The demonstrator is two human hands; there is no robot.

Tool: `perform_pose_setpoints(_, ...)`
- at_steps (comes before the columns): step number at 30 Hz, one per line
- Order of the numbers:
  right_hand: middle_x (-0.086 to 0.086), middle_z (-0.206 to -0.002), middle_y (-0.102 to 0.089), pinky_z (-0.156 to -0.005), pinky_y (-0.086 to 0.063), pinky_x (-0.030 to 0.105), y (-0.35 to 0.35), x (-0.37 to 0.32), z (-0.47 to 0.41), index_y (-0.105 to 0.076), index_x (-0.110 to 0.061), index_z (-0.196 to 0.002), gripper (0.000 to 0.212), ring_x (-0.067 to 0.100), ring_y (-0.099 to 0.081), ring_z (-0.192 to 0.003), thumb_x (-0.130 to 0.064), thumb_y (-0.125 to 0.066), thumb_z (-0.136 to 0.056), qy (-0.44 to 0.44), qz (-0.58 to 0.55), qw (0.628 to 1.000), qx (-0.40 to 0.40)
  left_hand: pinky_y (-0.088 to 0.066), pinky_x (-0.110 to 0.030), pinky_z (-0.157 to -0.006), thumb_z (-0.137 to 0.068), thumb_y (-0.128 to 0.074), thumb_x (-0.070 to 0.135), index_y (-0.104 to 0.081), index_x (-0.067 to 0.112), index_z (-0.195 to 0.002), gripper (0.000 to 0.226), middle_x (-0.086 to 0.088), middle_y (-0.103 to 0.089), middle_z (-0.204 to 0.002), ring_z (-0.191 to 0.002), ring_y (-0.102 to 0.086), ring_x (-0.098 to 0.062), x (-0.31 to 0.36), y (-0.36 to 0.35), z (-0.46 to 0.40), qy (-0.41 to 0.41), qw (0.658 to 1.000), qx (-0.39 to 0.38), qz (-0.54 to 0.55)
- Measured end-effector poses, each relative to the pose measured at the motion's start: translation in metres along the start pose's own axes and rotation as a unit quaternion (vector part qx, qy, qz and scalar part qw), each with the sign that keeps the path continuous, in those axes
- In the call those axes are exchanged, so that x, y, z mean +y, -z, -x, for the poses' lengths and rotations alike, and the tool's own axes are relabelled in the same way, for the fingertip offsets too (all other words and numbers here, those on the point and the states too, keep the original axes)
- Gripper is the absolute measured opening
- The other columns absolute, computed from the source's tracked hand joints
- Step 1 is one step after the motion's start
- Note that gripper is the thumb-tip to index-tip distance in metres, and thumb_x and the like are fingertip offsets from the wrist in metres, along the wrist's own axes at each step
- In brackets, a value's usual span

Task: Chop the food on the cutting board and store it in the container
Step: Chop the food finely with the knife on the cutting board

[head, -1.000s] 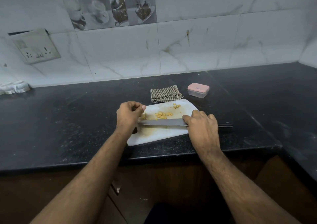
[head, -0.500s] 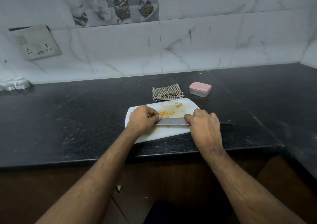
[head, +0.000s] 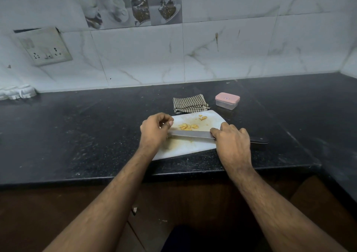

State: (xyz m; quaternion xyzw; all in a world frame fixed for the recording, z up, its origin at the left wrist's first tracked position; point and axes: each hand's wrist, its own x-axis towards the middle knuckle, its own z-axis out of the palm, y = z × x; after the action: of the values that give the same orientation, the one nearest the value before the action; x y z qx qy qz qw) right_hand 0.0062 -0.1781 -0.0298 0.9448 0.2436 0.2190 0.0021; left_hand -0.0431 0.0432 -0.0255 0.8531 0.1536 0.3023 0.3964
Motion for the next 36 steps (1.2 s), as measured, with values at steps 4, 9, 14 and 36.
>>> perform_pose_setpoints(4, -0.003, -0.097, -0.048, -0.058, -0.050, 0.030, 0.000, 0.000, 0.002, -0.062, -0.032, -0.125, 0.030, 0.012, -0.055, -0.070, -0.021, -0.062, -0.097, -0.020, -0.023, 0.999, -0.025, -0.044, -0.043, -0.088, -0.097, -0.066, 0.028, -0.069, 0.028, -0.090, 0.008, 0.015, -0.063, -0.093, -0.092, -0.056, -0.009, 0.000, -0.007, 0.016, -0.123, 0.989, 0.069, -0.043)
perform_pose_setpoints(9, -0.003, -0.098, -0.050, -0.048, -0.045, 0.030, -0.002, -0.001, 0.000, -0.063, -0.027, -0.117, 0.017, 0.014, -0.050, -0.058, -0.026, -0.057, -0.101, -0.049, -0.045, 0.997, -0.030, -0.036, -0.038, -0.084, -0.093, -0.070, 0.040, -0.071, 0.026, -0.090, 0.014, 0.015, -0.055, -0.084, -0.085, -0.050, -0.010, 0.008, -0.014, 0.029, -0.202, 0.971, -0.004, -0.129)
perform_pose_setpoints(14, -0.003, -0.097, -0.056, -0.048, -0.039, 0.029, -0.002, -0.001, -0.001, -0.062, -0.025, -0.114, 0.018, 0.016, -0.056, -0.062, -0.034, -0.050, -0.104, -0.044, -0.046, 0.998, -0.025, -0.043, -0.035, -0.083, -0.088, -0.076, 0.045, -0.077, 0.027, -0.096, 0.019, 0.013, -0.064, -0.091, -0.082, -0.056, -0.006, 0.010, -0.024, 0.027, -0.153, 0.962, -0.144, -0.173)
perform_pose_setpoints(36, -0.002, -0.100, -0.057, -0.047, -0.046, 0.029, -0.009, 0.000, -0.005, -0.061, -0.023, -0.116, 0.017, 0.015, -0.048, -0.057, -0.024, -0.055, -0.101, -0.068, -0.049, 0.996, -0.019, -0.046, -0.043, -0.098, -0.093, -0.063, 0.017, -0.074, 0.025, -0.106, 0.019, 0.008, -0.075, -0.101, -0.100, -0.066, -0.021, 0.006, -0.028, 0.006, -0.003, 0.986, 0.008, -0.169)
